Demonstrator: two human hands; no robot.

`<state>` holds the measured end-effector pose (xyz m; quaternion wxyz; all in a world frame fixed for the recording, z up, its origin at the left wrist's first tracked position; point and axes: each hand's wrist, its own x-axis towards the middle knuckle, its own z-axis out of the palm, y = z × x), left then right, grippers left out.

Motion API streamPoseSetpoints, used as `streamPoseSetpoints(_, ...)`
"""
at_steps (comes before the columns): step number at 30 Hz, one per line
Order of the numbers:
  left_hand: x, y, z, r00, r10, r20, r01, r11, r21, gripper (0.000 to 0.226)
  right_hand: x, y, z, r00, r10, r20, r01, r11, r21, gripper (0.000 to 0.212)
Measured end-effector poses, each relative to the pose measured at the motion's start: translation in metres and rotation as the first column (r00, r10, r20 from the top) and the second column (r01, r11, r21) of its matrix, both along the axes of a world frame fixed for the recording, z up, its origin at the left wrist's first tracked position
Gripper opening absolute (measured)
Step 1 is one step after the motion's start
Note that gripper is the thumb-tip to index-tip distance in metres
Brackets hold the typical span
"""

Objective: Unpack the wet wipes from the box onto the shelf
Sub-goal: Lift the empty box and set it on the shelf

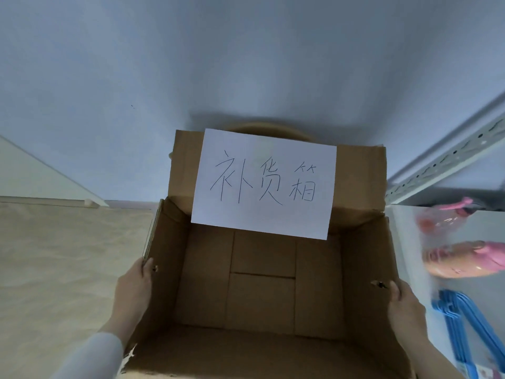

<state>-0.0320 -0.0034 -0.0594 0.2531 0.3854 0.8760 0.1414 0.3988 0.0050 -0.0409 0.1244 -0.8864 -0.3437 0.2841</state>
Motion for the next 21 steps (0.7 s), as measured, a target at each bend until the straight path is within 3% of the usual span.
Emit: streamPoseSetpoints(21, -0.018, 0.037, -0.003, 1.000, -0.011, -0.020, 0.010, 0.999, -0.045, 0.033, -0.018, 0.033, -0.016, 0.997, 0.053, 0.063, -0.050, 0.998, -0.043, 0.044)
